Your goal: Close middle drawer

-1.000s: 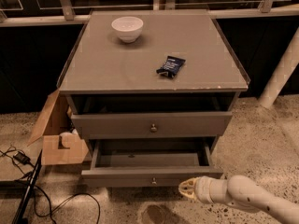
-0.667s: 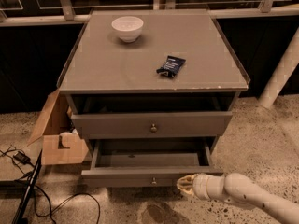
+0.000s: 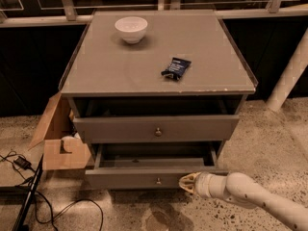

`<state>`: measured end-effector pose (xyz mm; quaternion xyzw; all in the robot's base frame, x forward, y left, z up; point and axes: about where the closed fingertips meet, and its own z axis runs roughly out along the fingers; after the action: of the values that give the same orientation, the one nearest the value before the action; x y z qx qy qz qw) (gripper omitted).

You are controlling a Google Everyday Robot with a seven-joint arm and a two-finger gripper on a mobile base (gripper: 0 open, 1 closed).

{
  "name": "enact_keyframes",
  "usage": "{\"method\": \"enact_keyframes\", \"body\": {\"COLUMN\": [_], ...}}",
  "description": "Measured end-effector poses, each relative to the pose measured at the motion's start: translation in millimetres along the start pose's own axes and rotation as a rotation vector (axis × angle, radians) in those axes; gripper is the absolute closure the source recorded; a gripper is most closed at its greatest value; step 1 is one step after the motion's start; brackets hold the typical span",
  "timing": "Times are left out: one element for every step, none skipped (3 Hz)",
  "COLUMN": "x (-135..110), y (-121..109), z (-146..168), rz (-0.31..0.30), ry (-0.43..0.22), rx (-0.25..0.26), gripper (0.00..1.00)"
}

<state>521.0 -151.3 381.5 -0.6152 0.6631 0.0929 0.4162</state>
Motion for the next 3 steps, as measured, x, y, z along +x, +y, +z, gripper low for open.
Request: {"method": "enact_keyframes", "body": {"x": [-6,-10,-12], "y": [-18,-31,-46], "z": [10,17,30], "rz": [-0.016,-0.024,-0.029], "ry": [-0.01,-0.016,-0.021], "rx": [0.02,0.031,0.031], "gripper": [1.0,1.0,1.0]}}
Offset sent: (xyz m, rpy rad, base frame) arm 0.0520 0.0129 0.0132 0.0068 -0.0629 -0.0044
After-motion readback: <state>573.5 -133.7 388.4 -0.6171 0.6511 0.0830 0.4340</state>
